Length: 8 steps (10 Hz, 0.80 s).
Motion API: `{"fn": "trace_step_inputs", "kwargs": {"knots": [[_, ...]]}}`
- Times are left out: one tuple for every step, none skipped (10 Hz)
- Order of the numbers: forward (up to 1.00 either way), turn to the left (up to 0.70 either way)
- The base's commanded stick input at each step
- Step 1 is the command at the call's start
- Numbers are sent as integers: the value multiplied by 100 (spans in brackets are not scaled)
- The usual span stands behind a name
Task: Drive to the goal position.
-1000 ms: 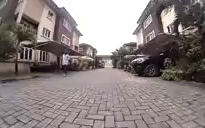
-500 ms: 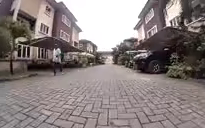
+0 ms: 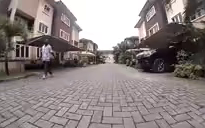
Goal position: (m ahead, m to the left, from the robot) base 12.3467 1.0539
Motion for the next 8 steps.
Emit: {"fn": "trace_step_inputs", "kwargs": {"knots": [[70,0],[70,0],[70,0],[70,0],[70,0],[70,0],[70,0],[70,0]]}}
